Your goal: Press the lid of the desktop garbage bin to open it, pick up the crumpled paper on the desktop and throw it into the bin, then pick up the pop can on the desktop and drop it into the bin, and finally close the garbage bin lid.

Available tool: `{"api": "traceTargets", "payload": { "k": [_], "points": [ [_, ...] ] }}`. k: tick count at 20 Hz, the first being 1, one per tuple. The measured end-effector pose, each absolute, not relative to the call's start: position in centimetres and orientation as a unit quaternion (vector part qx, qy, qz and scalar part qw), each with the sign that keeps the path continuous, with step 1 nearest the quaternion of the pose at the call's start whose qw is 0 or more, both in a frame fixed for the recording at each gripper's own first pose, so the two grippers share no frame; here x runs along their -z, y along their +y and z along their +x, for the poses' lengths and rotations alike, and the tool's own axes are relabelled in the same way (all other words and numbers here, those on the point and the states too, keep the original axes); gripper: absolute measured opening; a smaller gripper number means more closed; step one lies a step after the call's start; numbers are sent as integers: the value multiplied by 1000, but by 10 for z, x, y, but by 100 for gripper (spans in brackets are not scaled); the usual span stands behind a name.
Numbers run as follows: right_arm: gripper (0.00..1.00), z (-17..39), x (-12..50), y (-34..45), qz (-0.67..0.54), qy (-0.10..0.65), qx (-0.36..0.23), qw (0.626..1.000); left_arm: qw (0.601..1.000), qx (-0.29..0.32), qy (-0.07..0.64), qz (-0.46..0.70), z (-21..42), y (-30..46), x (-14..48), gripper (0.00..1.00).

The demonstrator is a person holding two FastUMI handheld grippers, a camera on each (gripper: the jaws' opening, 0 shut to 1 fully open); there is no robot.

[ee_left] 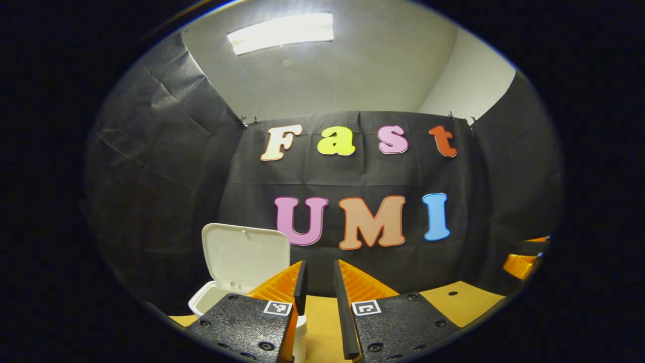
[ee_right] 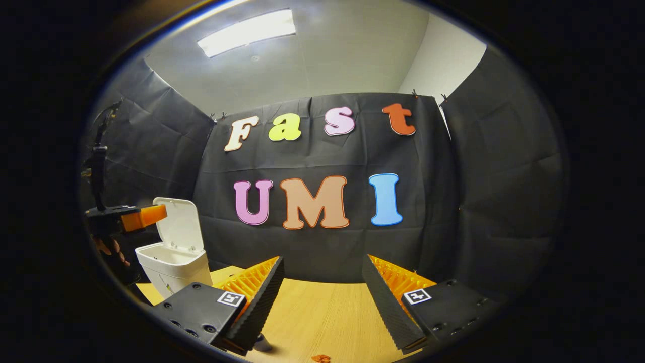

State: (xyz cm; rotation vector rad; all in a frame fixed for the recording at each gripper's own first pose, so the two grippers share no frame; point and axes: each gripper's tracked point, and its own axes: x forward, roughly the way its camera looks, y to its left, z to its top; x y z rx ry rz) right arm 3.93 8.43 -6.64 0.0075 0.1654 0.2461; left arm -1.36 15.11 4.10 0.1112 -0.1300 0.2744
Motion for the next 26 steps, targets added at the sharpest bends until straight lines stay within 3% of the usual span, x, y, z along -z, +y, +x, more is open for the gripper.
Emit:
{"api": "traceTargets", "payload": {
  "k": [2, 3, 4, 5, 6, 15, 24, 25, 26],
  "points": [
    [98, 42, 75, 80, 3, 91, -127, 988, 990, -118, -61, 50, -14, 131, -37, 45],
    [98, 43, 81, 79, 1, 98, -130, 987, 991, -114, -57, 48, -16, 124, -34, 65],
    [98, 45, 91, 78, -1, 106, -134, 985, 991, -111, -53, 46, -16, 117, -30, 69],
    [97, 45, 103, 77, -3, 117, -138, 983, 991, -112, -51, 47, -19, 113, -28, 84],
    [98, 45, 118, 75, -6, 132, -140, 981, 991, -115, -47, 48, -22, 111, -25, 87],
    [98, 26, 260, 74, -26, 287, -177, 941, 987, -144, -34, 67, -52, 109, -24, 92],
    [99, -7, 395, 75, -70, 441, -202, 871, 977, -188, -23, 97, -82, 128, -30, 90],
    [96, -11, 405, 75, -77, 453, -203, 865, 976, -194, -22, 100, -86, 132, -30, 92],
    [99, -15, 414, 75, -83, 462, -203, 859, 974, -200, -20, 102, -90, 135, -29, 90]
  ]
}}
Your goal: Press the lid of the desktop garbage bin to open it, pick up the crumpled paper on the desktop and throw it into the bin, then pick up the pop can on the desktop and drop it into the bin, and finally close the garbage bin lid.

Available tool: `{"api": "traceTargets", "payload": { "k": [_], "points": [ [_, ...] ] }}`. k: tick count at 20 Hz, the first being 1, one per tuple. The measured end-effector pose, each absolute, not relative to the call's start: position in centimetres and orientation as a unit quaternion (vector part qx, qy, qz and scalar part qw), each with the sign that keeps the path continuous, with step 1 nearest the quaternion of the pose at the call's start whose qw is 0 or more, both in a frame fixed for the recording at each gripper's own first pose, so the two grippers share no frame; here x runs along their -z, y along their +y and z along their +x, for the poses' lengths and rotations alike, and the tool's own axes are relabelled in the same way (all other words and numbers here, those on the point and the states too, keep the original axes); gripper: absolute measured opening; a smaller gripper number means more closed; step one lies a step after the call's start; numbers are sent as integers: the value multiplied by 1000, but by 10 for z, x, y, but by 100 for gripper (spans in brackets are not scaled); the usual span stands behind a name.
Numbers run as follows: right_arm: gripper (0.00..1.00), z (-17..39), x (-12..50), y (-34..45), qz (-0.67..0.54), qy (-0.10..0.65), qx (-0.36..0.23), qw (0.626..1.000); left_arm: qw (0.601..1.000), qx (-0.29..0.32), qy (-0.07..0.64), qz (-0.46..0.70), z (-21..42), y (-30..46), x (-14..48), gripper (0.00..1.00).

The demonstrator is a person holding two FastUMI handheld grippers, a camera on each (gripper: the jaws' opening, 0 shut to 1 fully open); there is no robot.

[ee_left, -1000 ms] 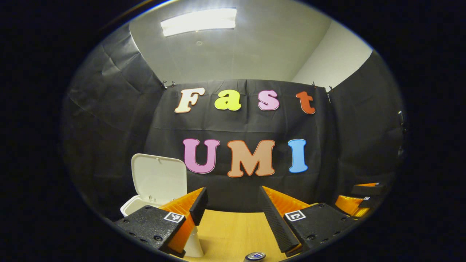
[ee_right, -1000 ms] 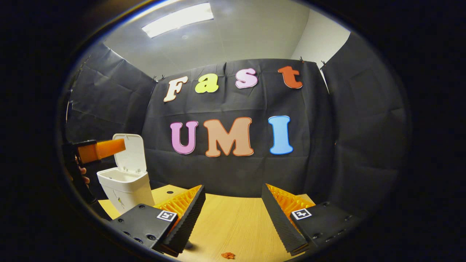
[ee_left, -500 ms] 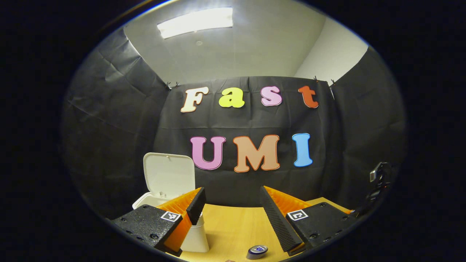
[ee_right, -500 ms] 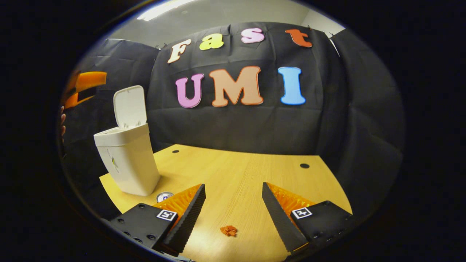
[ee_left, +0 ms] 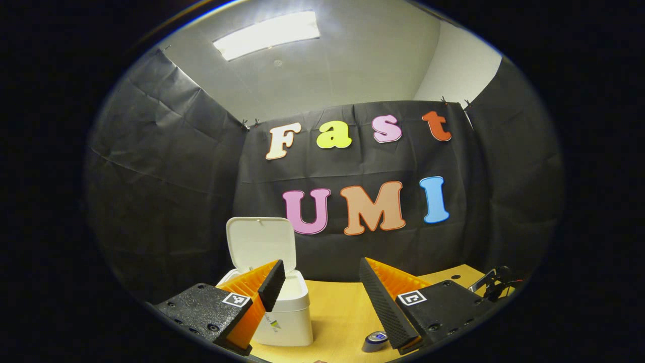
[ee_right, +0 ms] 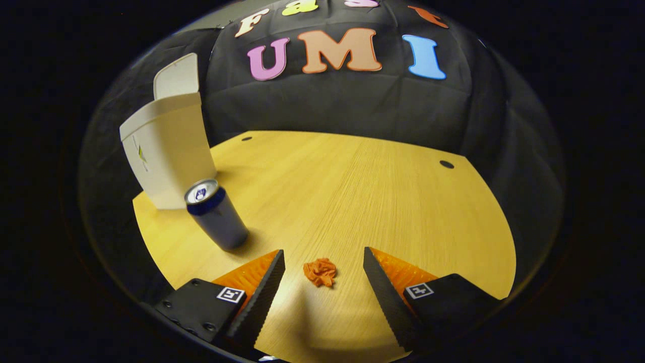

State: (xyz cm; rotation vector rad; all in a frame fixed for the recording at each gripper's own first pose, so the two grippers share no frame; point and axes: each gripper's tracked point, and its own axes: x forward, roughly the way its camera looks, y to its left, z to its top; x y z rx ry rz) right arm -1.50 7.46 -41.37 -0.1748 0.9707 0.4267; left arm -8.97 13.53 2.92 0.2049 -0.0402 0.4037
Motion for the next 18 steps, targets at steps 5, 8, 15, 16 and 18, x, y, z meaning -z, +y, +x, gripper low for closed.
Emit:
{"api": "traceTargets", "payload": {
  "k": [5, 8, 15, 16, 18],
  "points": [
    [84, -12, 441, 76, -92, 488, -202, 844, 970, -221, -5, 104, -101, 148, -22, 90],
    [40, -12, 447, 73, -106, 495, -198, 840, 969, -225, -2, 105, -100, 152, -20, 90],
    [4, -9, 447, 74, -91, 510, -195, 833, 970, -222, -7, 97, -95, 158, -20, 90],
    [4, -8, 442, 74, -91, 503, -192, 838, 970, -222, -8, 98, -95, 159, -19, 90],
    [4, 1, 425, 79, -83, 484, -196, 849, 970, -221, -11, 99, -95, 162, -19, 90]
  ]
}}
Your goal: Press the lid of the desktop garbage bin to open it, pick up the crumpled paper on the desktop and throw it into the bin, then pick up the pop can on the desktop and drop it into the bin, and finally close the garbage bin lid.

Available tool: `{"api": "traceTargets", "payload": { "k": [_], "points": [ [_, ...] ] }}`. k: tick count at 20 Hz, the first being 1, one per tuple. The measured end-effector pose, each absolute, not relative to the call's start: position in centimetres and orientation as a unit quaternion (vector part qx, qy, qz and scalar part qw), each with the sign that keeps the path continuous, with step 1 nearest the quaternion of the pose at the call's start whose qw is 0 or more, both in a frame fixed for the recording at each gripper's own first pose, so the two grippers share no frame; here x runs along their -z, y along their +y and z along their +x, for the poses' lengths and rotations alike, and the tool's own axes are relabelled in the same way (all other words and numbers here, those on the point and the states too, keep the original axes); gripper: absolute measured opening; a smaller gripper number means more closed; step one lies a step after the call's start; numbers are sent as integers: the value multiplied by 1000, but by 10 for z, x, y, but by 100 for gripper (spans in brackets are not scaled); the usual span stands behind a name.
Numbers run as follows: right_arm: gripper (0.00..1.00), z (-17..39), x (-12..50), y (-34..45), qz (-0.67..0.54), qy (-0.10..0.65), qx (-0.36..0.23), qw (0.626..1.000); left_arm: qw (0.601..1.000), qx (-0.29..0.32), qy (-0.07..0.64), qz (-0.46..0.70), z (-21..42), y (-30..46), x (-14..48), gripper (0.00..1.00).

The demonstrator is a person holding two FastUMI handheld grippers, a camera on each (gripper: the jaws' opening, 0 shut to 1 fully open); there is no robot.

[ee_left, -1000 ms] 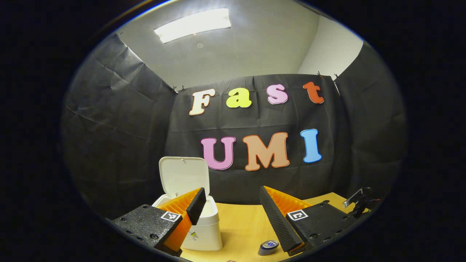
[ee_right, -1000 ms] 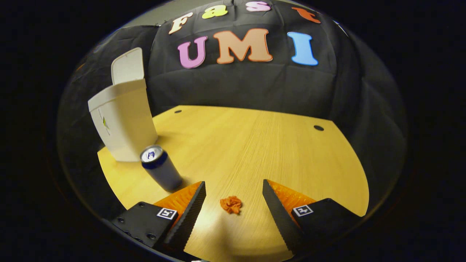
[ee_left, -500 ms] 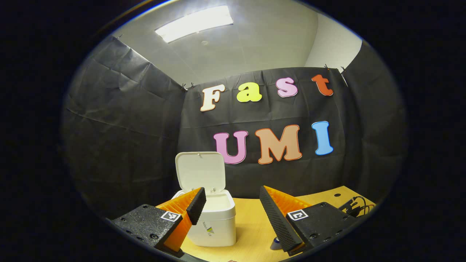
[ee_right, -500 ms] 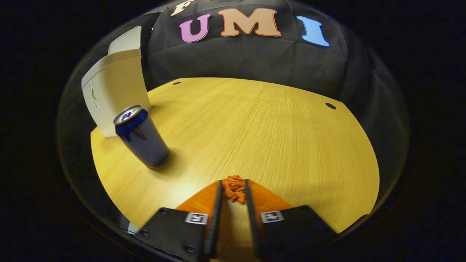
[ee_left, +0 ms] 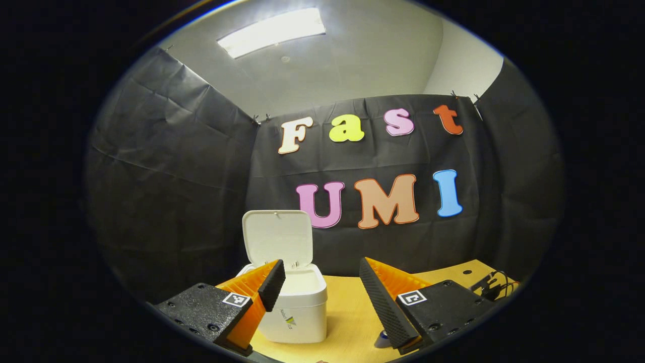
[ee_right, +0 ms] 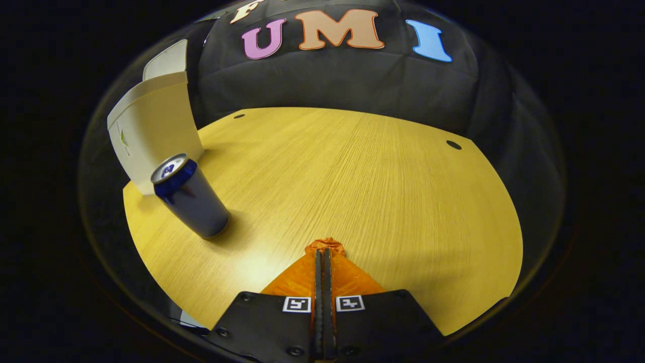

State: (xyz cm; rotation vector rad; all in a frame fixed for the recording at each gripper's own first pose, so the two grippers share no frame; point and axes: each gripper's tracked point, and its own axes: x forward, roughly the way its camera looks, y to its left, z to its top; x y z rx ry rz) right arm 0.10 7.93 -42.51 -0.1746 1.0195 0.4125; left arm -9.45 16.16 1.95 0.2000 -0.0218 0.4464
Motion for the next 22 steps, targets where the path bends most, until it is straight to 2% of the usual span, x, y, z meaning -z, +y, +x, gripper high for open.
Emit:
{"api": "traceTargets", "payload": {
  "k": [6, 12, 17, 22],
  "points": [
    [4, 40, 346, 111, -72, 400, -223, 886, 972, -217, -13, 89, -94, 169, -17, 90],
    [4, 65, 246, 172, -56, 304, -277, 910, 971, -228, -12, 78, -106, 189, -14, 92],
    [3, 69, 186, 234, -45, 243, -324, 913, 965, -251, 0, 76, -130, 216, -9, 90],
    [2, 66, 164, 297, -37, 213, -360, 907, 957, -280, 10, 80, -158, 248, -8, 90]
  ]
}}
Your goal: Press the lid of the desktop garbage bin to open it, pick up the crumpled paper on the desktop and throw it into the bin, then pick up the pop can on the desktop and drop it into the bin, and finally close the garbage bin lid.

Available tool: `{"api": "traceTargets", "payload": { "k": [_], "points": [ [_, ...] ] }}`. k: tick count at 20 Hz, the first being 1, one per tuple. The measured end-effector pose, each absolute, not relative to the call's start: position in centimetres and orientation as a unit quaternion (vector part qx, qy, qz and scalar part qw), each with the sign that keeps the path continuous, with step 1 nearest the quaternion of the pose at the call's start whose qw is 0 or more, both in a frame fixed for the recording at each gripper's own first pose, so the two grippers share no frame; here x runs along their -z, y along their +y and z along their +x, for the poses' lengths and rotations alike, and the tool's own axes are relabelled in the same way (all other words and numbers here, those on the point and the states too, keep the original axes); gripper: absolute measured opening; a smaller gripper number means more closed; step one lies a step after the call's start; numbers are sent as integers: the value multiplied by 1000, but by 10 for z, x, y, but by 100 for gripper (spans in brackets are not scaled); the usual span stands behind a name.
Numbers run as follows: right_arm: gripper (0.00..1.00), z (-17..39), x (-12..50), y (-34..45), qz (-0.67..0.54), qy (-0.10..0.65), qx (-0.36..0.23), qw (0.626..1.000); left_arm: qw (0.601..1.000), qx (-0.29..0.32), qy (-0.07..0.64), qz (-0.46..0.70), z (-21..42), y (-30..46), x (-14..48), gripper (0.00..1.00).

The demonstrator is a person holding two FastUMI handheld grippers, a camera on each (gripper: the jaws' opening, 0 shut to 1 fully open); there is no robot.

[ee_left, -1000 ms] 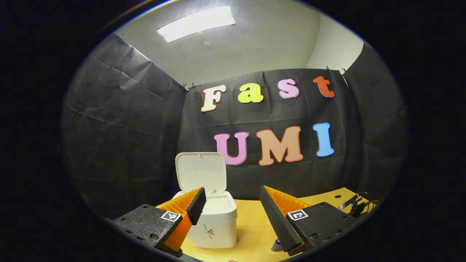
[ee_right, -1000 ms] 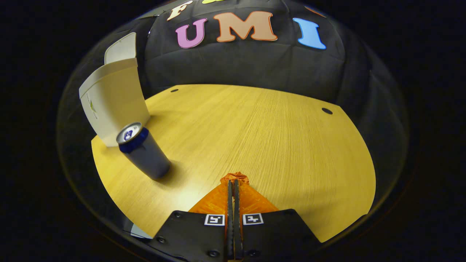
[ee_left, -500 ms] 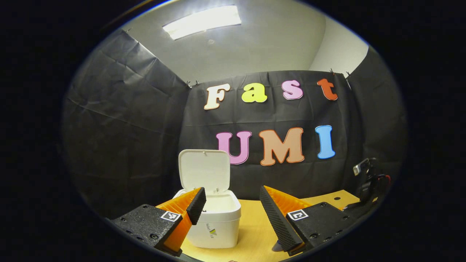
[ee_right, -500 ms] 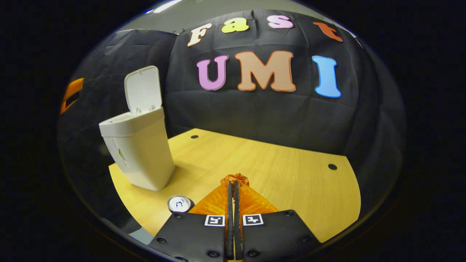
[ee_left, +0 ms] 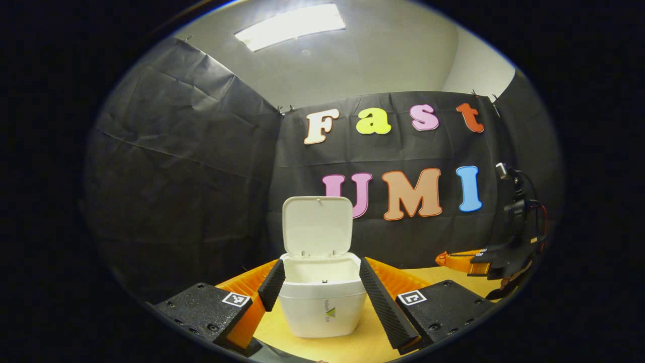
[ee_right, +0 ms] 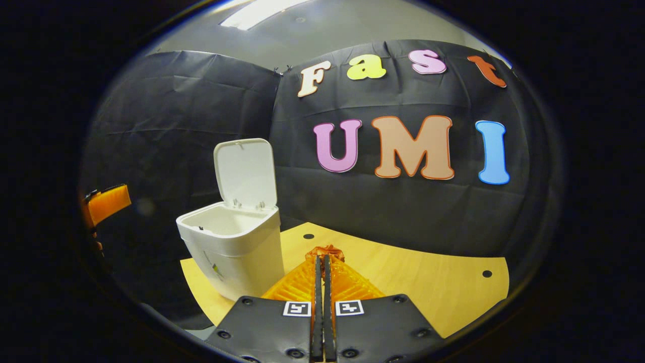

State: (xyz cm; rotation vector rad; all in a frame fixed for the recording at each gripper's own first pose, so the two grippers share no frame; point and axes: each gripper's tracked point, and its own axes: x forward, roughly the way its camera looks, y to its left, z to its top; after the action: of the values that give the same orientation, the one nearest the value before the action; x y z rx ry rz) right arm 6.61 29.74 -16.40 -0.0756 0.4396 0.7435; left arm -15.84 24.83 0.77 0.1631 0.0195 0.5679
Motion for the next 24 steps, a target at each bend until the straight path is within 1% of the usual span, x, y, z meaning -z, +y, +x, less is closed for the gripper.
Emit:
{"api": "traceTargets", "payload": {
  "k": [1, 2, 3, 4, 5, 6, 8, 10, 11, 12, 16, 18, 20, 21, 22, 23, 24],
  "points": [
    [3, 65, 160, 310, -36, 208, -367, 906, 955, -285, 11, 81, -164, 254, -8, 90],
    [3, 62, 158, 321, -35, 203, -374, 904, 953, -292, 13, 82, -171, 261, -7, 92],
    [3, 61, 155, 334, -34, 199, -382, 902, 951, -299, 16, 82, -177, 267, -6, 90],
    [3, 61, 155, 348, -34, 196, -389, 899, 949, -305, 19, 82, -183, 274, -5, 92],
    [3, 60, 153, 361, -33, 194, -396, 897, 947, -311, 22, 81, -189, 279, -4, 90],
    [3, 58, 153, 375, -31, 191, -404, 894, 945, -317, 25, 82, -194, 286, -3, 90],
    [3, 55, 153, 403, -28, 192, -418, 888, 940, -330, 32, 82, -205, 300, 1, 92],
    [3, 53, 154, 430, -30, 191, -429, 882, 935, -342, 39, 81, -216, 312, 4, 90],
    [3, 53, 154, 443, -31, 191, -434, 880, 933, -348, 42, 80, -221, 318, 5, 92],
    [3, 54, 158, 455, -33, 192, -438, 878, 931, -353, 45, 78, -225, 323, 8, 90],
    [4, 48, 184, 491, -39, 219, -447, 867, 926, -366, 51, 78, -235, 338, 10, 90],
    [16, 41, 192, 500, -22, 243, -453, 857, 924, -369, 57, 81, -235, 342, 13, 90],
    [68, 42, 185, 499, -8, 234, -454, 860, 924, -367, 60, 84, -233, 343, 14, 92],
    [94, 48, 180, 496, -9, 222, -447, 866, 926, -364, 60, 82, -231, 342, 15, 90],
    [96, 52, 175, 490, -10, 209, -440, 873, 928, -360, 59, 80, -227, 341, 15, 90],
    [96, 56, 169, 484, -8, 200, -434, 879, 930, -354, 58, 79, -223, 339, 15, 90],
    [96, 59, 166, 478, -5, 191, -427, 884, 933, -347, 56, 79, -217, 336, 15, 93]
  ]
}}
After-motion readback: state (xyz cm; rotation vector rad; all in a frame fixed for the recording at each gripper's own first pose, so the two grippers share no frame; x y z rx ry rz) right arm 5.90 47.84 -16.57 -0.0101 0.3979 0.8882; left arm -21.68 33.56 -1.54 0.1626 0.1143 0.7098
